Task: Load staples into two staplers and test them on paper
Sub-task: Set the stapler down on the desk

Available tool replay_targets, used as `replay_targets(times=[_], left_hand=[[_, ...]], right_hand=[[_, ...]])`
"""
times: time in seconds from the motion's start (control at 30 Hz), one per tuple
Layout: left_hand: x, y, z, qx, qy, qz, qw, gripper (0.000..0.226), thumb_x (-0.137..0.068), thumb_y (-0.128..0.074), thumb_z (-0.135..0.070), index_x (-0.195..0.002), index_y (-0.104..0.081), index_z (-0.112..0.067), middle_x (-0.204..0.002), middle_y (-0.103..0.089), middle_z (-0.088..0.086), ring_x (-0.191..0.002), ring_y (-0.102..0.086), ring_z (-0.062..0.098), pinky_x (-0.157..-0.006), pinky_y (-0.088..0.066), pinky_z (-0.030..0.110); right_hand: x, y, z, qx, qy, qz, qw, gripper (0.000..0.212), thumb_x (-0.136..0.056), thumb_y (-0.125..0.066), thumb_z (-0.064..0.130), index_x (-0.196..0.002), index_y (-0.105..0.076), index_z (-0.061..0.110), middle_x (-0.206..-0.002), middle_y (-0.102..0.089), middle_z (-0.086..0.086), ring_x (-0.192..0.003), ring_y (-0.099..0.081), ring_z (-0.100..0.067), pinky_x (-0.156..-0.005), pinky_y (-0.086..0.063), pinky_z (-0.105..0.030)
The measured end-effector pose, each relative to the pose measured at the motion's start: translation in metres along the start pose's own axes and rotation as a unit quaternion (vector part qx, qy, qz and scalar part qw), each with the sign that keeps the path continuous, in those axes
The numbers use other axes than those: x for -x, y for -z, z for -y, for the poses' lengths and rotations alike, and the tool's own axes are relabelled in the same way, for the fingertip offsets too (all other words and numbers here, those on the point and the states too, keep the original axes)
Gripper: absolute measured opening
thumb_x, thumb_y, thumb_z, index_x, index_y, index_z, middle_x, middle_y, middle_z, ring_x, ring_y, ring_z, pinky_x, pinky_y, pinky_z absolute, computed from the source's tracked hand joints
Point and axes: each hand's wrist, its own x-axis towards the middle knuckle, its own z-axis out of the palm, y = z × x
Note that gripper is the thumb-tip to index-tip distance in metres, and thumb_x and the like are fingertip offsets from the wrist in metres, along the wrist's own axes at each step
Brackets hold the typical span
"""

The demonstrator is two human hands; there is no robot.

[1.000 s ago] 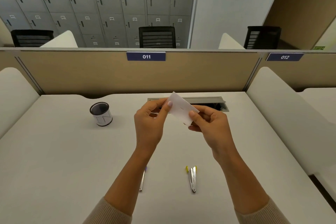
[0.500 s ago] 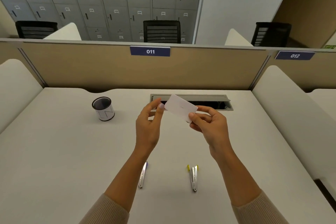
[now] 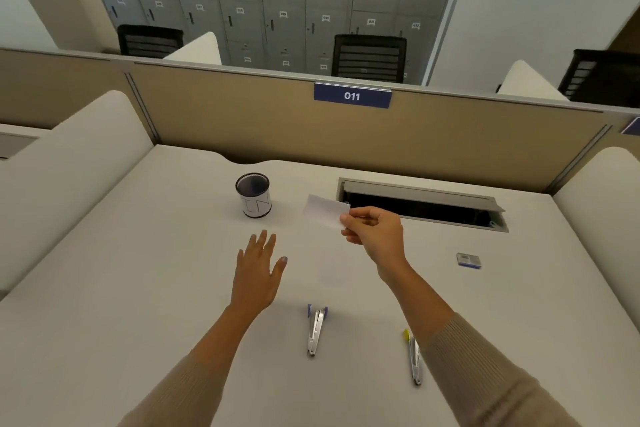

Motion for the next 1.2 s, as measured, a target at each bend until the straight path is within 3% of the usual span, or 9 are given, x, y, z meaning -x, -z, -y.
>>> replay_targets(times=[0.27,0.43,0.57,0.63,0.87,1.2], left_hand=[[-0.009,-0.015,0.073,-0.207,0.033,0.126,0.97,0.062,-0.103,-0.022,-0.047,-0.155,0.0,-0.02,-0.164,0.008,0.002,-0.15,0.01,0.024,-0.12,0.004,0.048],[-0.007,-0.021,0.104,-0.129,0.099,0.187,0.969,0.064,-0.102,-0.03,-0.046,-0.155,-0.002,-0.023,-0.164,0.009,0.0,-0.15,0.01,0.023,-0.12,0.001,0.05],[-0.007,-0.025,0.121,-0.074,0.107,0.2,0.971,0.068,-0.101,-0.033,-0.049,-0.155,0.002,-0.027,-0.163,0.012,-0.003,-0.15,0.01,0.023,-0.119,0.002,0.052],[-0.009,-0.027,0.124,-0.05,0.105,0.203,0.972,0.071,-0.1,-0.036,-0.051,-0.155,0.003,-0.029,-0.162,0.014,-0.005,-0.15,0.012,0.022,-0.118,0.004,0.053],[-0.02,-0.038,0.136,-0.028,0.107,0.178,0.978,0.078,-0.092,-0.038,-0.065,-0.153,0.002,-0.038,-0.161,0.016,-0.013,-0.149,0.018,0.019,-0.115,0.012,0.055],[-0.019,-0.049,0.148,-0.039,0.097,0.151,0.983,0.076,-0.089,-0.03,-0.073,-0.15,0.006,-0.046,-0.155,0.023,-0.022,-0.146,0.023,0.013,-0.113,0.016,0.053]], right_hand=[[-0.042,-0.081,-0.009,0.054,-0.016,0.034,0.998,0.017,-0.087,-0.071,0.007,-0.104,-0.07,0.003,-0.093,-0.073,-0.014,-0.079,-0.073,-0.024,-0.08,-0.061,-0.037],[-0.074,-0.124,-0.004,0.111,0.017,0.04,0.993,0.015,-0.086,-0.071,0.005,-0.101,-0.071,0.005,-0.096,-0.073,-0.015,-0.078,-0.073,-0.024,-0.078,-0.062,-0.037],[-0.099,-0.157,-0.005,0.136,0.046,0.017,0.99,0.012,-0.082,-0.071,0.006,-0.091,-0.064,0.011,-0.072,-0.071,-0.006,-0.061,-0.07,-0.011,-0.069,-0.062,-0.036],[-0.111,-0.169,-0.006,0.158,0.058,0.01,0.986,0.011,-0.083,-0.07,0.007,-0.089,-0.063,0.013,-0.065,-0.069,-0.002,-0.062,-0.07,-0.011,-0.069,-0.062,-0.037],[-0.148,-0.207,-0.016,0.259,0.104,0.032,0.96,0.009,-0.085,-0.064,0.005,-0.088,-0.07,0.011,-0.088,-0.071,-0.009,-0.08,-0.069,-0.023,-0.076,-0.058,-0.036],[-0.173,-0.232,-0.024,0.415,0.118,0.111,0.895,0.03,-0.087,-0.053,-0.007,-0.106,-0.07,0.009,-0.112,-0.066,-0.013,-0.099,-0.065,-0.03,-0.083,-0.057,-0.04]])
